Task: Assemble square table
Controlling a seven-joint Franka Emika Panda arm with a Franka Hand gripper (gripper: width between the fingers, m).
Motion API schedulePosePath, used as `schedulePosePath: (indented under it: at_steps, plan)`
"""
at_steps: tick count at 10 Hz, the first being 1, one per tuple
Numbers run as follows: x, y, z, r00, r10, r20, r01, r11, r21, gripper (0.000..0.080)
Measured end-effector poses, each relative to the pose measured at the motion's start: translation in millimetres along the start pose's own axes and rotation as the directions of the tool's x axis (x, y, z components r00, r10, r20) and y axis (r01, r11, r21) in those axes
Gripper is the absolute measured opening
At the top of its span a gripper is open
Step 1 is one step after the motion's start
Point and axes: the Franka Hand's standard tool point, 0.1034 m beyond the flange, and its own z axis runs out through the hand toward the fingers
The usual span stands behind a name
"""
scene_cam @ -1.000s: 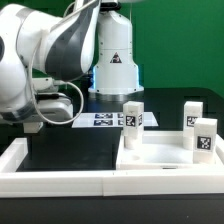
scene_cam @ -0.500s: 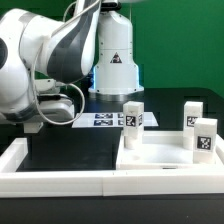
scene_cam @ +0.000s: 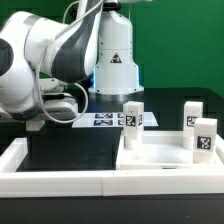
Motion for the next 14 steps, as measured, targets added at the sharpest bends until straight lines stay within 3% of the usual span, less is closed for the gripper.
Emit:
schedulePosePath:
  at_steps: [1, 2, 3, 7, 8, 13, 14]
  plan:
    - [0.0, 0.0, 0.0, 1.000, 0.000, 0.000, 0.000, 1.000, 0.000, 0.0318]
    - [0.0, 0.0, 0.0, 1.000, 0.000, 0.000, 0.000, 1.000, 0.000, 0.0318]
    - [0.0, 0.0, 0.0, 1.000, 0.000, 0.000, 0.000, 1.000, 0.000, 0.0265]
    - [-0.1, 0.2, -0.6, 1.000, -0.011, -0.003, 0.011, 1.000, 0.004, 0.0265]
    - [-1.6, 0.5, -5.9, 0.999, -0.029, -0.017, 0.029, 1.000, 0.010, 0.0265]
    - [-27.6, -28.1, -71.3, 0.987, -0.052, -0.149, 0.058, 0.998, 0.031, 0.0268]
    - [-28.2, -27.2, -67.2, 0.988, -0.053, -0.146, 0.058, 0.998, 0.033, 0.0268]
